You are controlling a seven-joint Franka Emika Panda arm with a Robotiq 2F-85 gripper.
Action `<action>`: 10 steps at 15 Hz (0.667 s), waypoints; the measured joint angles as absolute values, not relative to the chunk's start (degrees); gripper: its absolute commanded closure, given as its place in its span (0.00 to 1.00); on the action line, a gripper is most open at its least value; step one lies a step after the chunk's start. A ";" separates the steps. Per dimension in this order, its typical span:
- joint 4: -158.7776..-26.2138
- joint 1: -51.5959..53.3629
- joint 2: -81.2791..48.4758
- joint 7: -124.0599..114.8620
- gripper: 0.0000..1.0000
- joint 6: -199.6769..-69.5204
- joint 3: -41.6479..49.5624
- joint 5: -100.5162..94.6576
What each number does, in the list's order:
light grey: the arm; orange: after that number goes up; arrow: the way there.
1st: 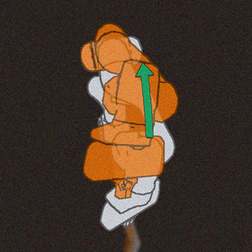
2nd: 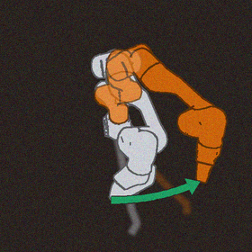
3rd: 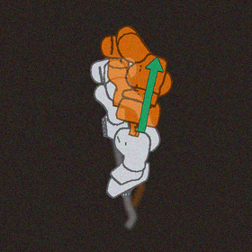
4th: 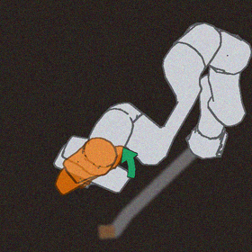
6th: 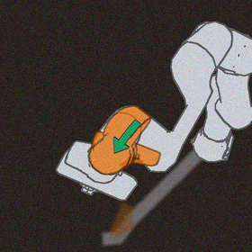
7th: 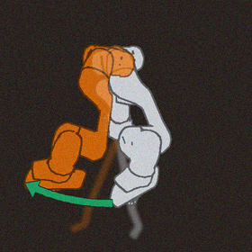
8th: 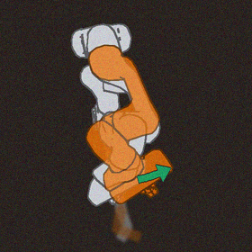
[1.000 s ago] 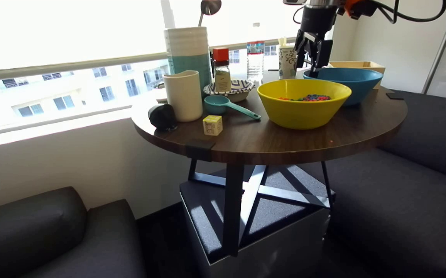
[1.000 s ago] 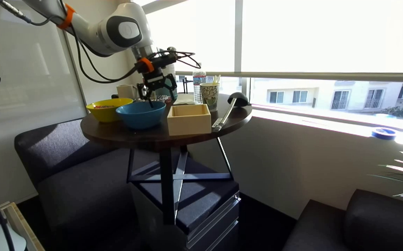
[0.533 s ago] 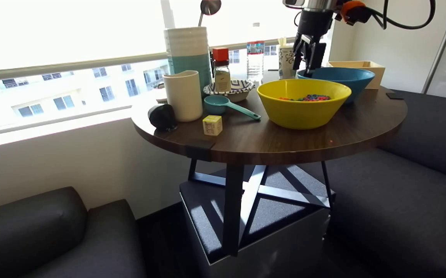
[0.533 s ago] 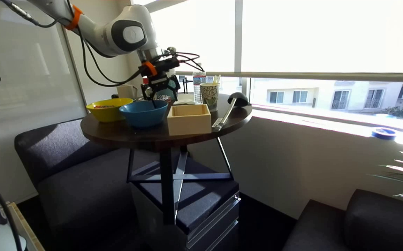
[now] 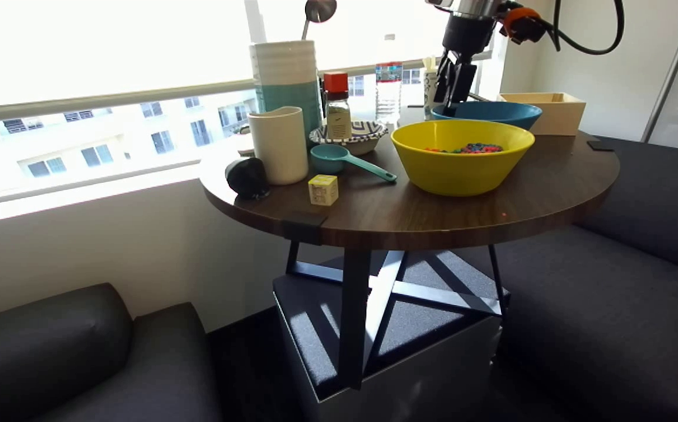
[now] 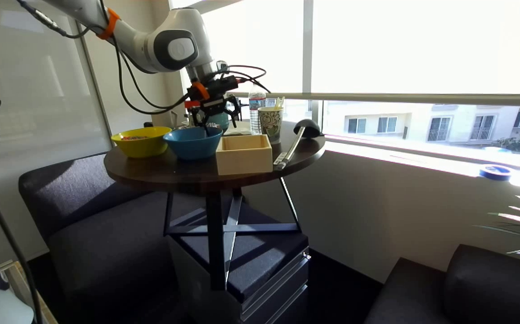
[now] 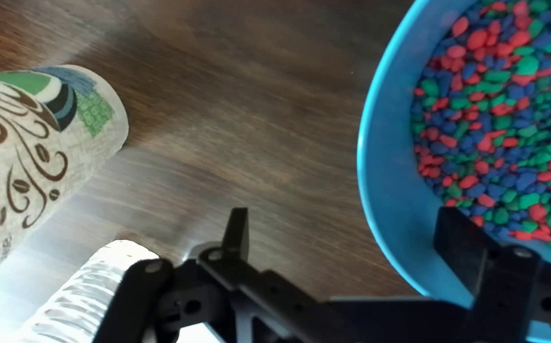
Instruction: Switch the positions of the blue bowl and the yellow bowl by sliding the blue bowl to the right and sliding the yellow bowl to the right on the table
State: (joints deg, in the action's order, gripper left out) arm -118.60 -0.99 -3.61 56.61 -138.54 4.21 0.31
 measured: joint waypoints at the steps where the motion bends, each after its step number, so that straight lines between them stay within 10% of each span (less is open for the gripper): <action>1: -118.05 -0.99 -4.15 56.50 0.00 -138.79 4.12 0.74; 10: -115.23 -1.61 -6.60 49.44 0.00 -141.88 3.69 1.13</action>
State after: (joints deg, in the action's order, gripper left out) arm -115.23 -1.61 -6.60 49.44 -141.88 3.69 1.13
